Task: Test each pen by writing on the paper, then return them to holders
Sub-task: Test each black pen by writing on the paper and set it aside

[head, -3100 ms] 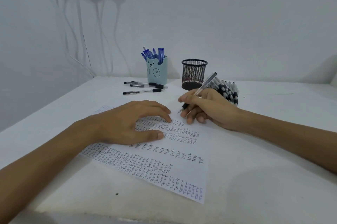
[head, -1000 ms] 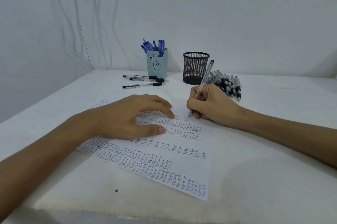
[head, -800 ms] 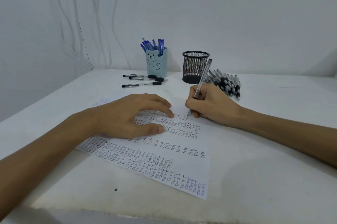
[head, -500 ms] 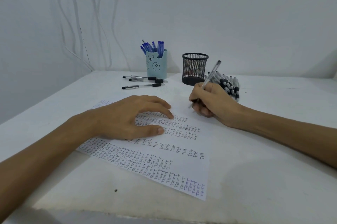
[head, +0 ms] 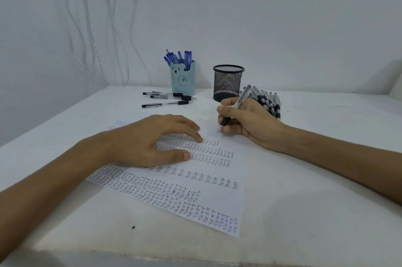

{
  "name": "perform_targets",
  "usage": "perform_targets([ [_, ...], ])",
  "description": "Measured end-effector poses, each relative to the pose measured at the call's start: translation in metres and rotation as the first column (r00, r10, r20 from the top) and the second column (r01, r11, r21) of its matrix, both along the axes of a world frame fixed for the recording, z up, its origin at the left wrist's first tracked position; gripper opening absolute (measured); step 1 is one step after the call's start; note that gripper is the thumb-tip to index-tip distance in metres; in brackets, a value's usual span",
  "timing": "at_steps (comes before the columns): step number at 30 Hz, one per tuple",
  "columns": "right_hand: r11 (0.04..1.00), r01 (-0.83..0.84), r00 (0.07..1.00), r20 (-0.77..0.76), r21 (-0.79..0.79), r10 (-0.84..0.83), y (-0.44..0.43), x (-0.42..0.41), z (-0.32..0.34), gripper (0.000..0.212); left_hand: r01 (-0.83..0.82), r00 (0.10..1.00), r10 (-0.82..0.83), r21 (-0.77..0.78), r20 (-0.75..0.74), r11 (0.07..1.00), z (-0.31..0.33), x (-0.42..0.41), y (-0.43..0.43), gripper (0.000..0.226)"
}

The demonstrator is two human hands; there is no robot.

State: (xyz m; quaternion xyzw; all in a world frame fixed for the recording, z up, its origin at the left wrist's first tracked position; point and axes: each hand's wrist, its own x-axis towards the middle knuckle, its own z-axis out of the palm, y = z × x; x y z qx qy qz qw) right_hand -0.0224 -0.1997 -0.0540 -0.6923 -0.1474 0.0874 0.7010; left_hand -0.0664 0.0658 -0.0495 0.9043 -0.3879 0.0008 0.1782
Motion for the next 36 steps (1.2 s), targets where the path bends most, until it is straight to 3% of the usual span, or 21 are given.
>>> perform_targets([
  [5, 0.999, -0.015, 0.998, -0.061, -0.047, 0.012, -0.001, 0.006, 0.005, 0.022, -0.004, 1.0, 0.004, -0.009, -0.009, 1.0, 0.001, -0.001, -0.001, 0.04],
  [7, 0.966, -0.025, 1.0, -0.021, -0.258, 0.02, -0.003, 0.01, 0.011, 0.027, 0.0, 1.0, 0.0, -0.007, -0.012, 1.0, 0.001, -0.001, 0.0, 0.039],
  [10, 0.73, 0.126, 0.983, 0.183, -0.672, -0.001, -0.008, 0.02, 0.024, 0.054, 0.001, 1.0, -0.001, -0.012, -0.018, 1.0, 0.0, -0.001, 0.001, 0.039],
  [12, 0.578, 0.231, 0.954, 0.3, -0.782, 0.024, -0.011, 0.027, 0.034, 0.056, 0.0, 1.0, 0.0, -0.016, -0.012, 1.0, 0.0, 0.0, 0.001, 0.039],
  [18, 0.252, 0.462, 0.86, 0.499, -0.851, 0.107, -0.011, 0.045, 0.037, 0.028, 0.006, 1.0, -0.006, -0.015, -0.008, 1.0, -0.001, 0.001, 0.002, 0.038],
  [21, 0.156, 0.499, 0.842, 0.52, -0.852, 0.144, -0.006, 0.049, 0.032, 0.023, 0.004, 1.0, -0.004, -0.02, -0.01, 1.0, -0.001, 0.0, 0.002, 0.039],
  [28, 0.142, 0.586, 0.78, 0.603, -0.798, 0.168, -0.001, 0.051, 0.028, 0.02, 0.008, 1.0, -0.008, -0.009, -0.009, 1.0, -0.001, 0.002, 0.003, 0.039],
  [34, 0.339, 0.577, 0.661, 0.669, -0.743, 0.34, 0.026, 0.062, 0.025, 0.016, -0.025, 0.999, 0.026, -0.055, 0.02, 0.998, -0.005, 0.007, 0.004, 0.039],
  [36, 0.362, 0.542, 0.625, 0.652, -0.758, 0.428, 0.042, 0.067, 0.024, 0.018, -0.049, 0.997, 0.052, -0.05, 0.05, 0.998, -0.005, 0.011, 0.008, 0.045],
])
